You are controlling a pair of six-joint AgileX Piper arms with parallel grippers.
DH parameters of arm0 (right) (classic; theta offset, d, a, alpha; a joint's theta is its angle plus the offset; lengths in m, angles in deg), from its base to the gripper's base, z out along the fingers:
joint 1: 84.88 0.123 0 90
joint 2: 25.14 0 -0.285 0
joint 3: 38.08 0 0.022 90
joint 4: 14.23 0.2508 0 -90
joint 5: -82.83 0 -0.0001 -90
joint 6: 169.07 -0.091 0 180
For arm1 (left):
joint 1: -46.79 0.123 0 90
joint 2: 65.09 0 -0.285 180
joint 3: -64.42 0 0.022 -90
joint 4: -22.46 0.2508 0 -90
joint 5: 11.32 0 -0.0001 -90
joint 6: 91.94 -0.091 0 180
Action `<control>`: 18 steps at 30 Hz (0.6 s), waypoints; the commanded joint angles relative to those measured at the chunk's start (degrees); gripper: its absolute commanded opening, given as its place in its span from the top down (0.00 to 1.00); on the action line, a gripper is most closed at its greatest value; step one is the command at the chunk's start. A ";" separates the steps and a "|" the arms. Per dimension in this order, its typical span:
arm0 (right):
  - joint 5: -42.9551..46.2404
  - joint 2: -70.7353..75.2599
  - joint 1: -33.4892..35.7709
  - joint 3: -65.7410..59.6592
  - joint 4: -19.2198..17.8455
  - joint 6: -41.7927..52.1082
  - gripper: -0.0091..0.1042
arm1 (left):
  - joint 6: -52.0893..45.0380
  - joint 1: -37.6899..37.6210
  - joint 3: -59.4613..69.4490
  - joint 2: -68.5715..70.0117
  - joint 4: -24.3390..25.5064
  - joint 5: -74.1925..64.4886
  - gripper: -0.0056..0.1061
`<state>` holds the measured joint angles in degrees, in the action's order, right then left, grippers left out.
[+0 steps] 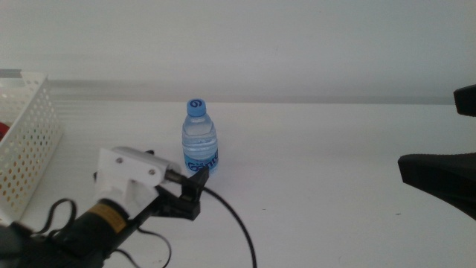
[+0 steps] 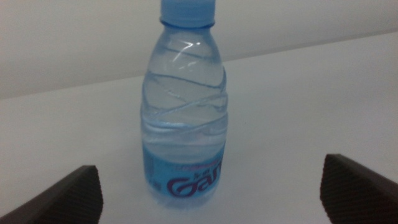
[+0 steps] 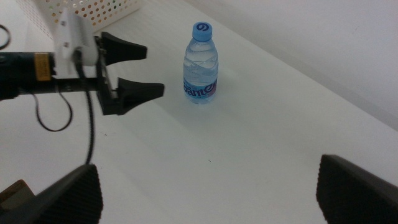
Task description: Use arms to grab the bottles and put them into the dustbin to the left of the table.
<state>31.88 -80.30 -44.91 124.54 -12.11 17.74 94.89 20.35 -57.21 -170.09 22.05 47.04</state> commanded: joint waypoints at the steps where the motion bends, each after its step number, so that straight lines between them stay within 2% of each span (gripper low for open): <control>1: 0.72 0.18 0.07 0.26 -0.19 0.54 0.11 | 0.77 0.19 -2.04 -2.50 1.13 1.77 0.11; 5: 0.72 0.18 0.07 0.26 -0.19 0.54 0.11 | 0.77 0.19 -4.86 -5.21 1.95 1.54 0.11; 10: 0.72 0.18 0.07 0.26 -0.19 0.54 0.11 | 1.08 0.19 -6.93 -7.77 -0.50 1.18 0.11; 18: 0.75 0.18 0.07 0.26 -0.19 0.54 0.11 | 1.09 0.19 -10.69 -10.78 -0.65 -0.78 0.11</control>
<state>31.88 -80.30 -44.91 124.54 -12.11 17.74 95.32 20.35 -67.20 -180.24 21.80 46.49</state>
